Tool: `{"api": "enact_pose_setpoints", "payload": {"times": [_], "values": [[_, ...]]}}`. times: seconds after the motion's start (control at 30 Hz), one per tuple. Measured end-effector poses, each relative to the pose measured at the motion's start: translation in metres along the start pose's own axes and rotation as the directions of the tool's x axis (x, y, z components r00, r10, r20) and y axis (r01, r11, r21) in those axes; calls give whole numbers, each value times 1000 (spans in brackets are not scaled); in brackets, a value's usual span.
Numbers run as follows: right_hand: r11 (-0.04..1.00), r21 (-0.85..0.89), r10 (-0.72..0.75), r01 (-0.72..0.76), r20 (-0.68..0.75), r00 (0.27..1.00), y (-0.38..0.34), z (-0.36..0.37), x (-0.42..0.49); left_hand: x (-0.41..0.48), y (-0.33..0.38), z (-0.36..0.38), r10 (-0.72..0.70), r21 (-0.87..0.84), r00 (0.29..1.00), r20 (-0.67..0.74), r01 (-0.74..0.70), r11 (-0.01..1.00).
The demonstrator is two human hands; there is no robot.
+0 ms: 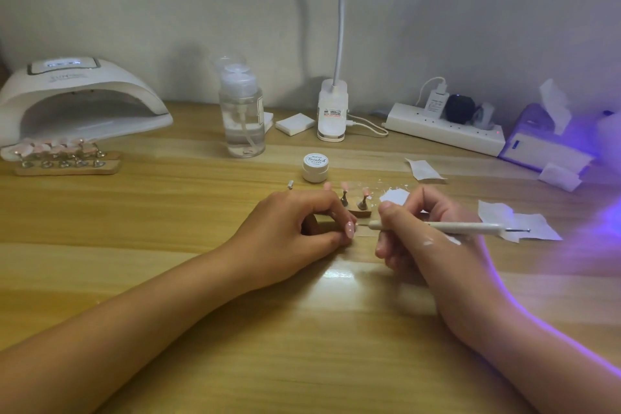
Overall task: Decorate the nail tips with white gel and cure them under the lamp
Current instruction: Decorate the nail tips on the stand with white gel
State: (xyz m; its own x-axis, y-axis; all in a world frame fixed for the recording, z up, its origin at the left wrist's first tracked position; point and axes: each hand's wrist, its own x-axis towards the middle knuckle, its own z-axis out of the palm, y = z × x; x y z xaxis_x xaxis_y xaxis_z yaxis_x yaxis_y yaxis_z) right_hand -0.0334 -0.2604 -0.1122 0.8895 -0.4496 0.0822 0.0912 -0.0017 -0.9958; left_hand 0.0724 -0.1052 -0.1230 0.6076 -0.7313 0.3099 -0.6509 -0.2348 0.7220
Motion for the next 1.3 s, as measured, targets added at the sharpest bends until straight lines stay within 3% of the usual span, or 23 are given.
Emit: {"api": "enact_pose_setpoints", "payload": {"times": [0.67, 1.3], "values": [[992, -112, -55, 60, 54, 997, 5, 2, 1, 1, -1, 1, 49, 44, 999, -17, -48, 998], [993, -94, -62, 66, 45, 997, 6, 2, 2, 2, -2, 2, 54, 42, 998, -15, -54, 998]]}}
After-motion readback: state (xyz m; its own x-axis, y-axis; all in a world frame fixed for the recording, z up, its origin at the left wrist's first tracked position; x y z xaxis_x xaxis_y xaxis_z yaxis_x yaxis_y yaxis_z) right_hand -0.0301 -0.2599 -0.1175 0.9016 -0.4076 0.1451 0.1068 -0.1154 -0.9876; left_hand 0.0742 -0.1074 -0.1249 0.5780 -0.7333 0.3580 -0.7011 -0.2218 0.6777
